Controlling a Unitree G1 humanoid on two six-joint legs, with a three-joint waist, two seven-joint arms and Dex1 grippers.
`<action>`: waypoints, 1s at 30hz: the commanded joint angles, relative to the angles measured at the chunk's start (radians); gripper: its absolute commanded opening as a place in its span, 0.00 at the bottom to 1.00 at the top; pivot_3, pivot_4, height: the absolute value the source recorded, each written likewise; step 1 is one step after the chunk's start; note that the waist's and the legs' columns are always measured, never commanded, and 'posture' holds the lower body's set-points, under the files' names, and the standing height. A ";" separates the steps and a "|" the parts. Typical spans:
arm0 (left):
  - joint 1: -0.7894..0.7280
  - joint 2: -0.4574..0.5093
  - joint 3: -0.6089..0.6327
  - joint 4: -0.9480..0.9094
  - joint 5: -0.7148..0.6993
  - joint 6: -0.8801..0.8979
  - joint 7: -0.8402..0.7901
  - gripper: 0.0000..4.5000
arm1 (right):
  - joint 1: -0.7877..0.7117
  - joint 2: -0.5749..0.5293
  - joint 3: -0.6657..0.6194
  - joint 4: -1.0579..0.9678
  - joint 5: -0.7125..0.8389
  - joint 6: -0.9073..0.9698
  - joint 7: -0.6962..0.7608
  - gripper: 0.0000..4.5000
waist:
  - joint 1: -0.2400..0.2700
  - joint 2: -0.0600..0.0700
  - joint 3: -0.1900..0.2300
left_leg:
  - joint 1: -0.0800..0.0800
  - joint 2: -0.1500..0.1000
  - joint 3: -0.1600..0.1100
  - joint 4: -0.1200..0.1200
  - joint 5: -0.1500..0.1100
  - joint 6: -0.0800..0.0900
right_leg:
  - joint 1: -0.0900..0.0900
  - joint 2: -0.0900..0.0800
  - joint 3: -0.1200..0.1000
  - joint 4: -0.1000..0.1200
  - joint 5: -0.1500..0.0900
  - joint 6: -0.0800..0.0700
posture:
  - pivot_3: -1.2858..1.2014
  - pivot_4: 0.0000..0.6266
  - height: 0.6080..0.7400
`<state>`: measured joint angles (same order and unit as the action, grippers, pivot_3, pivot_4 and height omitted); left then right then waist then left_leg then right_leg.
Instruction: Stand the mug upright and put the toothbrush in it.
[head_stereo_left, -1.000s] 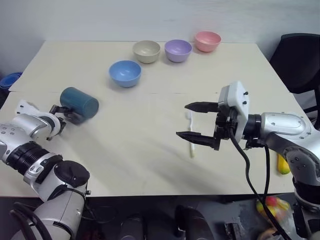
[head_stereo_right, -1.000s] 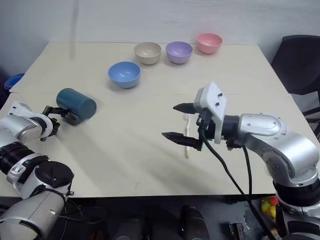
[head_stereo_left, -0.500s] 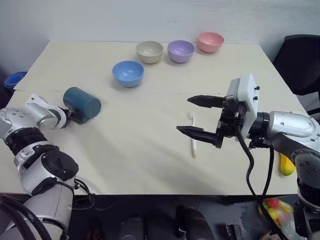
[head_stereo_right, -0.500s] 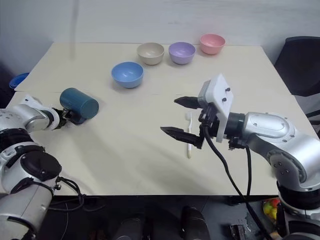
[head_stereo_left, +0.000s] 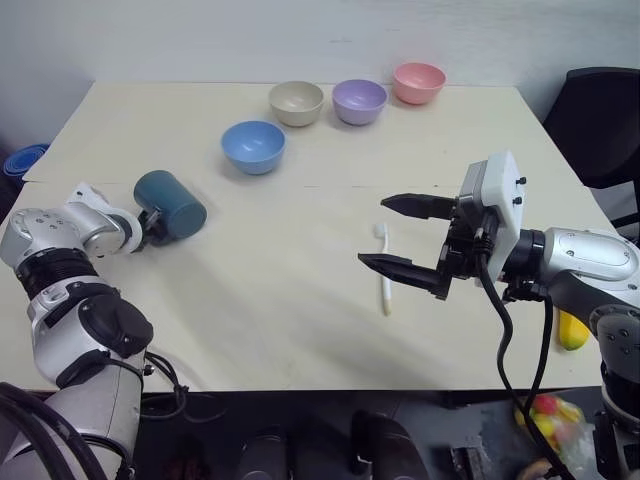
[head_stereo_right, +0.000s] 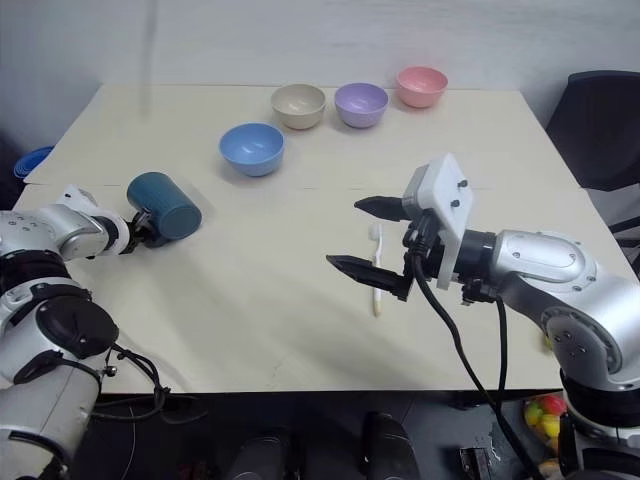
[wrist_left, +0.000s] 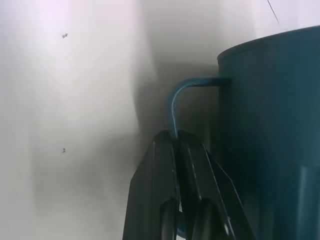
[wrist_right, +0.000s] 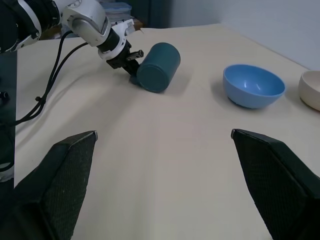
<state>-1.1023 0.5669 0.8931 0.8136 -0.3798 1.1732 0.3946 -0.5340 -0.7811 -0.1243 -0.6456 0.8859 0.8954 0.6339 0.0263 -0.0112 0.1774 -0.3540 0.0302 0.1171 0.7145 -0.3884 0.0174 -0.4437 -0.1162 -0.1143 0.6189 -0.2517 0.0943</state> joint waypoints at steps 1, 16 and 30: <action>0.023 -0.008 -0.056 -0.038 -0.022 0.010 -0.063 0.01 | 0.011 -0.023 -0.044 -0.030 0.018 -0.014 0.003 1.00 | 0.000 0.000 0.000 | 0.000 0.000 0.000 0.000 0.000 0.000 | 0.000 0.000 0.000 0.000 0.000 0.000 | 0.52 0.24 1.00; 0.476 -0.257 -0.881 -0.885 0.119 -0.696 -0.674 0.01 | 0.177 0.041 -0.152 0.010 0.083 0.085 -0.241 1.00 | -0.002 -0.004 0.003 | -0.005 -0.001 0.006 0.000 -0.001 -0.001 | -0.001 0.003 -0.004 -0.006 0.000 0.000 | 0.52 0.24 1.00; 0.766 -0.293 -0.945 -0.797 0.422 -1.231 -0.551 0.01 | 0.305 0.103 -0.162 -0.028 0.109 0.088 -0.394 1.00 | 0.000 -0.003 0.002 | -0.004 0.002 0.001 0.001 -0.003 0.009 | -0.001 -0.001 0.000 -0.008 0.002 0.003 | 0.52 0.24 1.00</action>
<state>-0.3470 0.2758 -0.0567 0.0130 0.0229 -0.0152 -0.1661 -0.2276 -0.6686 -0.2514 -0.6334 0.9745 0.9913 0.2421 0.0260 -0.0145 0.1799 -0.3576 0.0315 0.1185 0.7160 -0.3920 0.0274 -0.4442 -0.1180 -0.1129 0.6110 -0.2493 0.0980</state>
